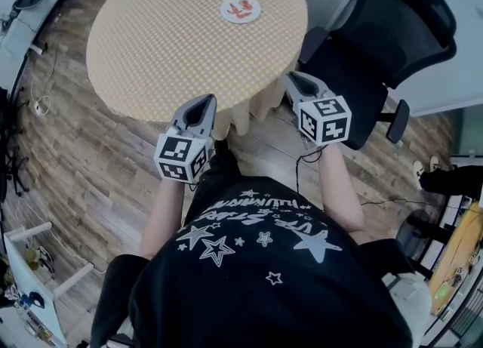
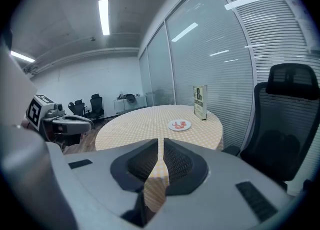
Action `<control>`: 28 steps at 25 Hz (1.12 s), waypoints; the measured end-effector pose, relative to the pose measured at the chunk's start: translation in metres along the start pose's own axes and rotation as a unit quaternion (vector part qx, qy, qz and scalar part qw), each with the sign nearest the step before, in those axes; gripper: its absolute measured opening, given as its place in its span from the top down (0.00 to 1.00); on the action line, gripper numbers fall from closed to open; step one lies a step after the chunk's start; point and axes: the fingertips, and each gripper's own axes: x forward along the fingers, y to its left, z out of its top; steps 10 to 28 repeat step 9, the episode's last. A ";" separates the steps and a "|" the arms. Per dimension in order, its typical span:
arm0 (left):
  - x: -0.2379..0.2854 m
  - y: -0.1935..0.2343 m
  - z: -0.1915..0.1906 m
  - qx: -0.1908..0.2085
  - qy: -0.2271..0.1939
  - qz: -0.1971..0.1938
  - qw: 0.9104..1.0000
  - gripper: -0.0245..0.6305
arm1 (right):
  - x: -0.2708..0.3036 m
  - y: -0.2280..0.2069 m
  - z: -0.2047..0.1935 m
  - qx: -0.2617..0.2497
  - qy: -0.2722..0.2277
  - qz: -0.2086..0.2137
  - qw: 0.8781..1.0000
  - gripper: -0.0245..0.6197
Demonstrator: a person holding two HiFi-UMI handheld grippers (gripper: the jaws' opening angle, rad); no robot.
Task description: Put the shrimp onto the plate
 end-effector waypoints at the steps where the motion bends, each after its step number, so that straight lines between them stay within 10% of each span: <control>1: -0.004 -0.007 -0.001 0.000 -0.001 0.002 1.000 0.96 | -0.008 0.000 -0.003 0.001 -0.002 0.000 1.000 0.89; 28: -0.039 -0.054 -0.018 -0.004 -0.007 0.021 1.000 0.96 | -0.068 0.010 -0.031 -0.005 -0.004 0.010 1.000 0.89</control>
